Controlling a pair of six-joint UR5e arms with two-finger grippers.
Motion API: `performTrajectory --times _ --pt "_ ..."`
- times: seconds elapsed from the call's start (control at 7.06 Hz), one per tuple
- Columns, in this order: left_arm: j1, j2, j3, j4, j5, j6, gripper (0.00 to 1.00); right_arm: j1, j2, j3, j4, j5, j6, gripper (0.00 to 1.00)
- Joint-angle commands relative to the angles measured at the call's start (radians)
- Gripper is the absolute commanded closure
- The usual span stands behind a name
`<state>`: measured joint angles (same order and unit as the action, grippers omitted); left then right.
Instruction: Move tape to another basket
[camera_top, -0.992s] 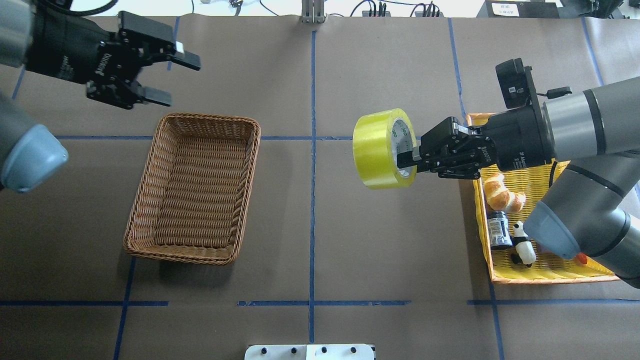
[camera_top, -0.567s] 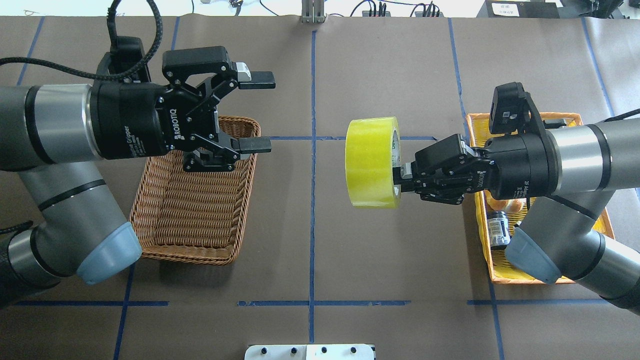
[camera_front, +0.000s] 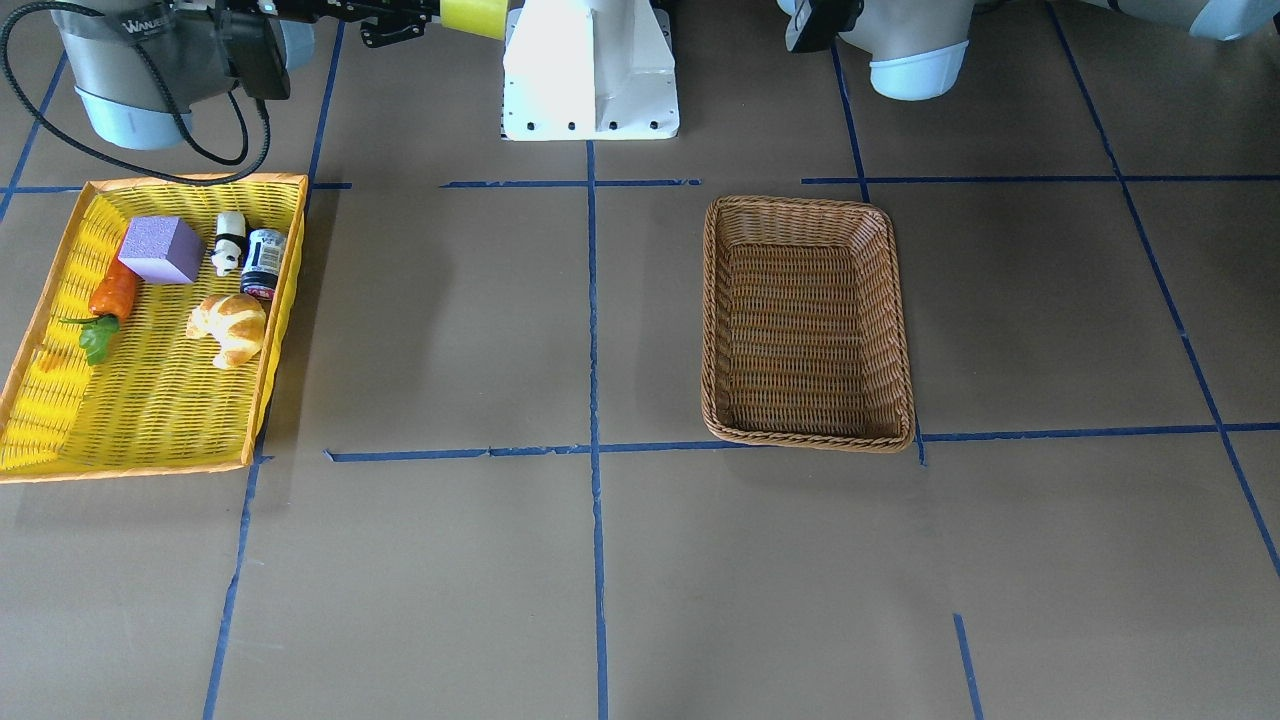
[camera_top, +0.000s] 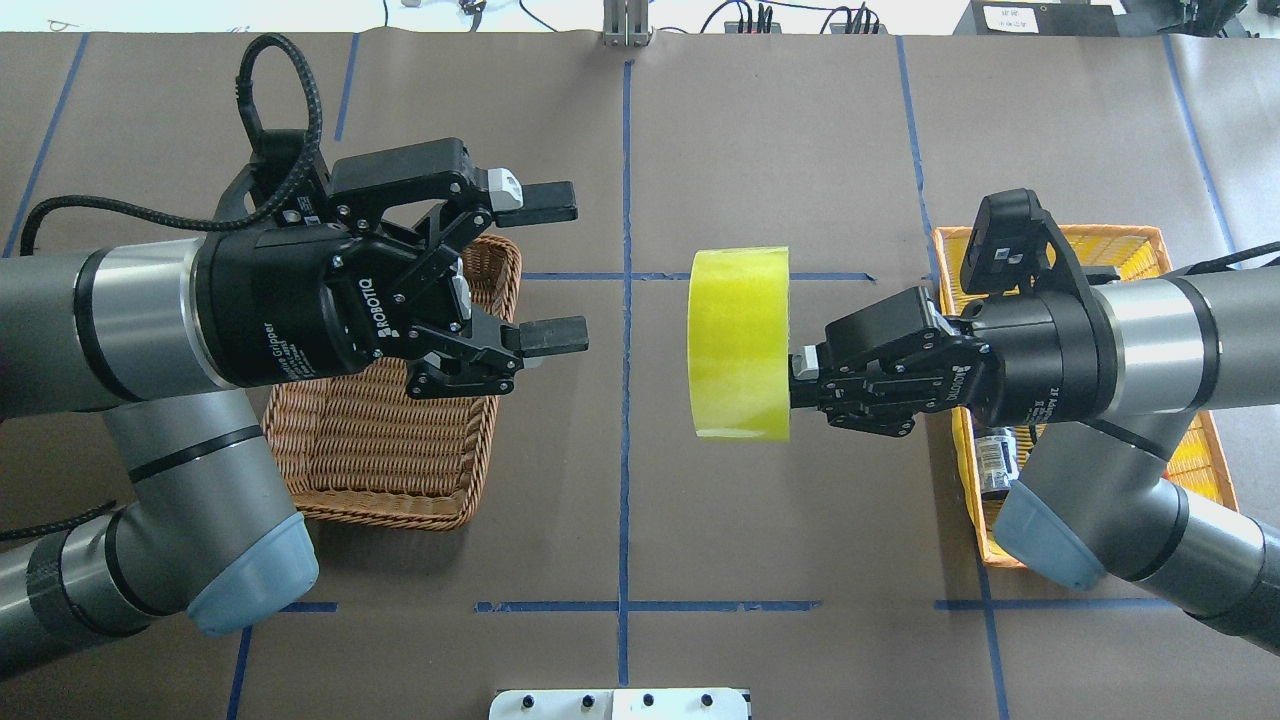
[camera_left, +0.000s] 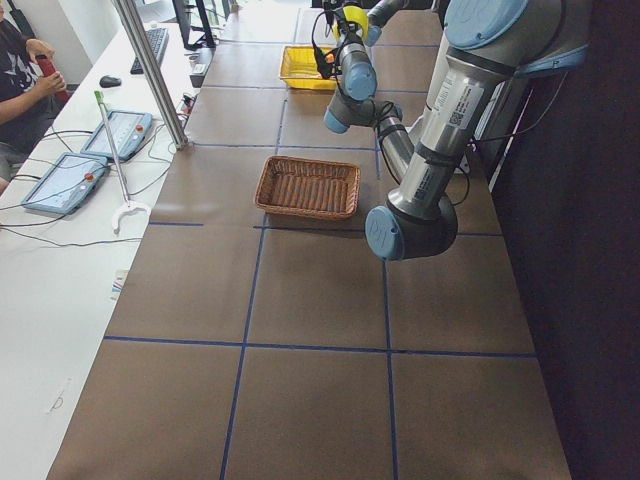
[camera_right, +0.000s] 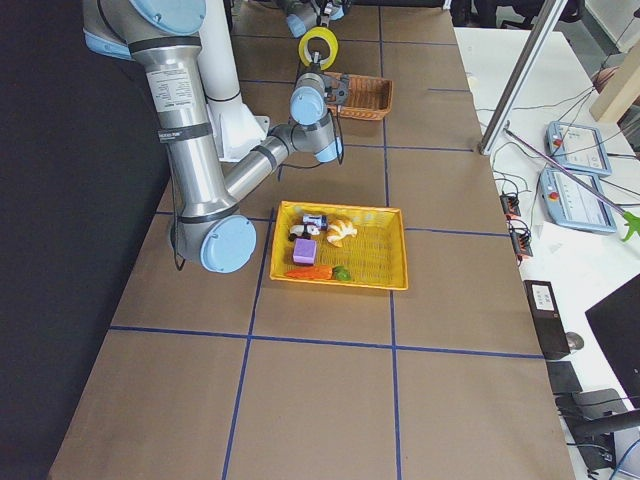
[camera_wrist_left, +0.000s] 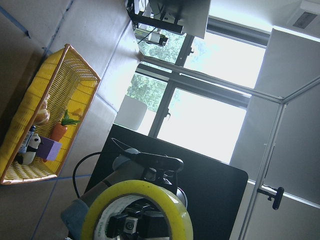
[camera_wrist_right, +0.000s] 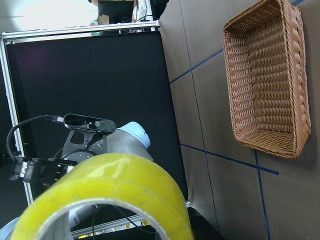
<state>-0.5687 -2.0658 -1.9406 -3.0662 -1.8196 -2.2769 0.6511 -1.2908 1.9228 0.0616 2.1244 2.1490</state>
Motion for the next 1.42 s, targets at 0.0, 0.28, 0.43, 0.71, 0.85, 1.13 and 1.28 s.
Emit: performTrajectory --times 0.0,0.28,0.43,0.71,0.85,1.13,1.28 --pt "0.018 -0.026 0.005 -0.005 0.003 0.020 0.00 -0.034 0.028 -0.001 0.004 -0.001 0.003 1.00" --pt "0.032 -0.036 0.009 -0.005 0.005 0.020 0.00 -0.054 0.033 -0.001 0.004 -0.014 0.005 1.00" --pt "0.045 -0.037 0.006 -0.005 0.019 0.020 0.00 -0.064 0.033 -0.001 0.004 -0.026 0.005 1.00" --pt "0.093 -0.050 0.014 -0.009 0.068 0.022 0.00 -0.074 0.034 0.001 0.004 -0.032 0.005 1.00" --pt "0.096 -0.050 0.014 -0.011 0.068 0.022 0.00 -0.079 0.044 -0.001 0.004 -0.041 0.005 1.00" --pt "0.098 -0.054 0.008 -0.011 0.068 0.020 0.03 -0.090 0.045 -0.002 0.004 -0.058 0.005 1.00" --pt "0.098 -0.056 0.006 -0.009 0.068 0.022 0.05 -0.094 0.045 -0.004 0.004 -0.058 0.005 1.00"
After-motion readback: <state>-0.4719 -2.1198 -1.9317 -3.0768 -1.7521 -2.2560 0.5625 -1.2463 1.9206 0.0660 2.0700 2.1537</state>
